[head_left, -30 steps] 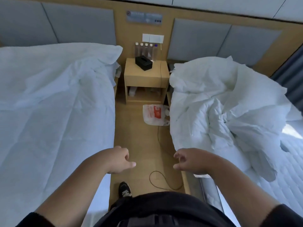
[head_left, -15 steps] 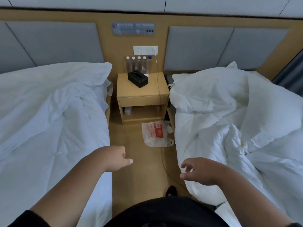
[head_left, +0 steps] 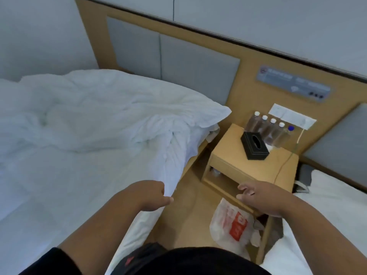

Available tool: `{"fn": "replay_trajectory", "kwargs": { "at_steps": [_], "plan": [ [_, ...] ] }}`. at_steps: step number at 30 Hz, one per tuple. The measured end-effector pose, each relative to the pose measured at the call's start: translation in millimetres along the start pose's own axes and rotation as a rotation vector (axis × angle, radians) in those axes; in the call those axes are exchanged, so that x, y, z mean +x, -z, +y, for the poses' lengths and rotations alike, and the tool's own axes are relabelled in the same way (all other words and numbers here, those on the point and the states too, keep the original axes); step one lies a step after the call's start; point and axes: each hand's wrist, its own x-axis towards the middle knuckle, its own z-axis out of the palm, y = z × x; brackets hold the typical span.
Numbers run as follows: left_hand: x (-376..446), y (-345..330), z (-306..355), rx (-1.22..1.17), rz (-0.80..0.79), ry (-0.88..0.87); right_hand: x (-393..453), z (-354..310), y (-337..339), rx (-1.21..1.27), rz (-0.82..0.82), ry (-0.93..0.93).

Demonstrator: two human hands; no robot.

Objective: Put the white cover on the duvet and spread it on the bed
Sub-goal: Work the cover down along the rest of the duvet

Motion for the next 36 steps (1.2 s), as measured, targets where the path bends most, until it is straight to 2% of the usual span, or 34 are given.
{"fn": "replay_trajectory", "kwargs": {
  "at_steps": [3,9,13,18,23,28,32,34,36],
  "plan": [
    [19,16,-19,-0.058,-0.009,0.1,55,-23,21,-0.018,-0.035,0.095],
    [98,67,-58,-0.151,-0.015,0.203,165,-73,39,-0.195,-0.271,0.18],
    [172,121,-77,-0.162,-0.032,0.171,229,-100,84,-0.21,-0.267,0.147],
    [257,188,-97,-0.168,-0.048,0.124,298,-127,142,-0.154,-0.169,0.114],
    [310,216,-111,-0.224,-0.12,0.158,367,-147,168,-0.248,-0.252,0.157],
    [345,211,-128,-0.318,-0.242,0.273,470,-169,171,-0.413,-0.375,0.225],
    [358,215,-145,-0.441,-0.245,0.451,560,-205,156,-0.547,-0.385,0.342],
    [362,214,-150,-0.557,-0.242,0.534,601,-223,139,-0.484,-0.357,0.415],
    [369,210,-146,-0.794,-0.218,0.574,638,-233,121,-0.408,-0.325,0.461]
  ]
}}
